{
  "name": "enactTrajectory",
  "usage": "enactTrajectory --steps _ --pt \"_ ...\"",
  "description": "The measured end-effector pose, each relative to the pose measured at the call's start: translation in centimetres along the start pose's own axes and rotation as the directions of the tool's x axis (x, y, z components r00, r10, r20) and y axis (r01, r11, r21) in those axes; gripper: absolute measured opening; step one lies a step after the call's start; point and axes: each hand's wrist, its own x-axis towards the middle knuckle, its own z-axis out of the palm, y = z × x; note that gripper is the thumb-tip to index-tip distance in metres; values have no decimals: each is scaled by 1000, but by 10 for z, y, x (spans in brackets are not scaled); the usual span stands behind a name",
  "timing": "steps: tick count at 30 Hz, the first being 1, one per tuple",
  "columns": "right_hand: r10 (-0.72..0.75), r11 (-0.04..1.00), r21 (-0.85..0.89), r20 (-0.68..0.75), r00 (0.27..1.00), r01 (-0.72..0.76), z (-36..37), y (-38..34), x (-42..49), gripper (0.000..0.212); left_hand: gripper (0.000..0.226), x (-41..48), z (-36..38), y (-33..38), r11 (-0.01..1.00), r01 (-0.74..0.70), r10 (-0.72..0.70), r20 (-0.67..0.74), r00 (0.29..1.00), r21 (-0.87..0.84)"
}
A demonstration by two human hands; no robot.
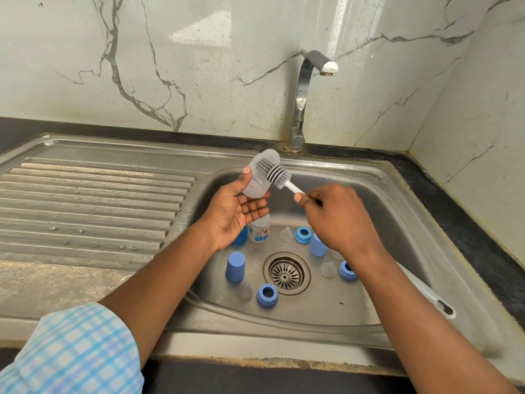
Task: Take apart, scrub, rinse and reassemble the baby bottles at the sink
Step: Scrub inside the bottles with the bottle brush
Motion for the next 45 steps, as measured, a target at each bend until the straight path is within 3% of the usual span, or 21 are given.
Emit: enactTrajectory --steps 4,12,19,24,28,32,36,41,45 --pt "-66 998 -13 68 995 67 6 -7 -5 45 45 4 -4 0 999 20 -21 -45 999 -25" --pt "63 996 -51 -112 992 -69 -3 3 4 43 54 3 3 -2 997 76 -76 31 997 3" --pt "-107 994 -3 105 989 107 -1 -8 -5 49 49 5 -3 3 993 23 -21 17 1000 -114" --pt "-49 997 -67 10 999 49 -3 -2 1 46 50 5 -1 2 989 43 -44 -5 999 -140" --pt "31 999 -12 -130 991 -33 -6 14 8 42 52 4 0 4 985 57 -54 24 998 -166" --pt "-13 998 66 -12 1000 14 -5 10 6 45 52 4 0 0 981 67 -62 33 998 -181" --pt "-111 994 8 96 989 111 2 -5 0 47 53 5 -1 2 973 65 -62 18 998 -220" --pt "14 1000 27 -82 997 -11 -7 10 8 45 58 4 3 1 979 95 -82 80 993 -180" --pt "15 997 74 -55 998 -11 -4 10 6 47 57 2 1 1 993 87 -79 94 992 -84"
